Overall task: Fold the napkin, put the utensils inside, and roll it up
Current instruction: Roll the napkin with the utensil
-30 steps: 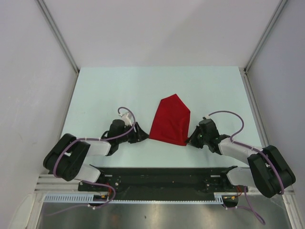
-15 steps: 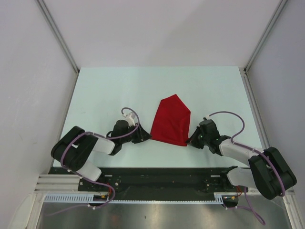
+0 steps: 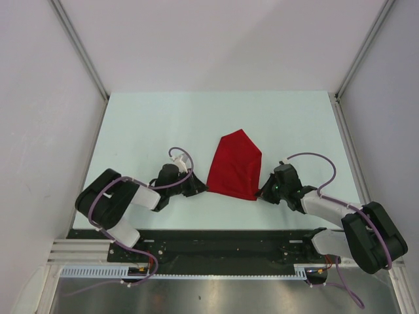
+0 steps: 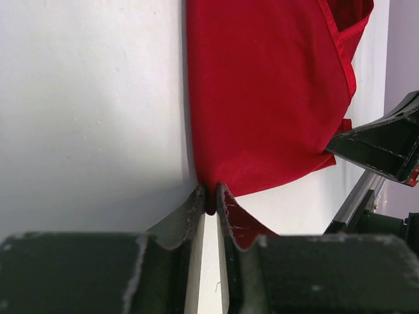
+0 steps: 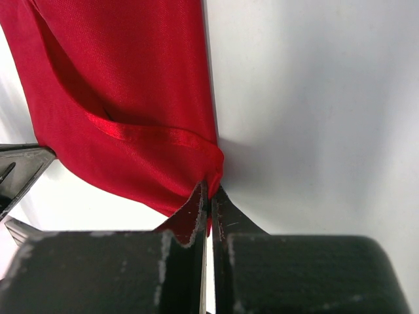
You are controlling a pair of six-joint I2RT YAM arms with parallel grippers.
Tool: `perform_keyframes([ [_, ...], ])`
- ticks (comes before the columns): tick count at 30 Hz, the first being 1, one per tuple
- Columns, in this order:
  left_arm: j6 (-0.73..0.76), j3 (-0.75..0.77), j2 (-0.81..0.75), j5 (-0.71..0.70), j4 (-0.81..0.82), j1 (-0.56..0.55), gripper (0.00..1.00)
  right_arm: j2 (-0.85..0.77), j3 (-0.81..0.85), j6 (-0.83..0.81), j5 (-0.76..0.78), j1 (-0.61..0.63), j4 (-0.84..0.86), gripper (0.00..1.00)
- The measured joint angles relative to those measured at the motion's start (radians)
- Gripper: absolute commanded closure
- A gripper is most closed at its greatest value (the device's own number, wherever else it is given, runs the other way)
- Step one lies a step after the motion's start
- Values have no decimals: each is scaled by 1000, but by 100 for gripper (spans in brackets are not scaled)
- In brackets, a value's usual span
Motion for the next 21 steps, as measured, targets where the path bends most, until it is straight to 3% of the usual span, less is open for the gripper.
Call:
perform_keyframes([
  [2,-5,2,6,2,2,0,91,0,0,-4,0,0,0,100],
  [7,-15,13,12,19,-12,0,100,-36,1,-38,15,0,-35,54],
  [9,-18,21,11,27,-29,0,100,-83,5,-67,40,4,-76,41],
  [12,-20,40,-2,43,-85,1,100,-212,25,-140,114,19,-161,29],
  [17,-13,84,-27,83,-190,15,100,-369,96,-336,217,99,-183,24],
  [21,-14,105,-36,126,-231,43,100,-293,140,-470,296,245,-121,21],
])
